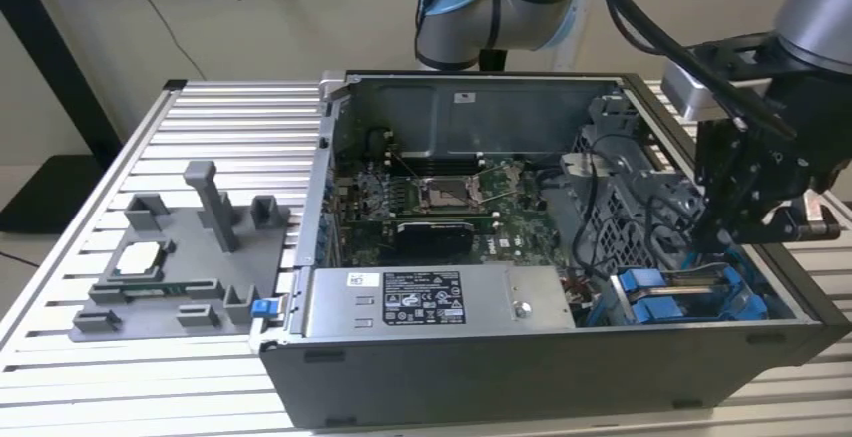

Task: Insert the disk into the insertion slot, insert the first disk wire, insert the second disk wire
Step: 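Insert the first disk wire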

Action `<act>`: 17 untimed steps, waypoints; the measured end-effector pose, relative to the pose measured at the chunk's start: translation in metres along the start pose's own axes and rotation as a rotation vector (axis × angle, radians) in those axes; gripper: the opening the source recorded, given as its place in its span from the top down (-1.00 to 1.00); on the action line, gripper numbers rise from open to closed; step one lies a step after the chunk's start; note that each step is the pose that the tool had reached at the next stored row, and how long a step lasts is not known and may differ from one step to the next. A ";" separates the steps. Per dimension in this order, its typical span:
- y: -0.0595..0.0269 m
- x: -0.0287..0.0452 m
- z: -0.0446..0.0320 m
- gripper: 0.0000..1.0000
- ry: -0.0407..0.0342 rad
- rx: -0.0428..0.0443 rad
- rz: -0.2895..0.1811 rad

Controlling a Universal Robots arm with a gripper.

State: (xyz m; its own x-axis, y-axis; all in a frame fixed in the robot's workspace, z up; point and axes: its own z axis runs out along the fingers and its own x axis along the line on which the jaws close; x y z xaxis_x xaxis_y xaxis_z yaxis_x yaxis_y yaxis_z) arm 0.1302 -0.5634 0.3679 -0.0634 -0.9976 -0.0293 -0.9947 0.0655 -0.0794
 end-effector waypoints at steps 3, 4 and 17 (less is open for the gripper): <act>-0.0027 -0.0002 0.0005 1.00 0.0162 -0.0245 0.000; -0.0047 -0.0004 0.0014 1.00 0.0178 -0.0266 0.000; -0.0167 -0.0011 0.0170 1.00 0.0256 -0.0605 0.001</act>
State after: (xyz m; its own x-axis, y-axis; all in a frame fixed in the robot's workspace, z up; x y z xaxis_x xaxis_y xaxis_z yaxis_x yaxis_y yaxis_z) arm 0.1483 -0.5630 0.3523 -0.0658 -0.9978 -0.0038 -0.9976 0.0659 -0.0189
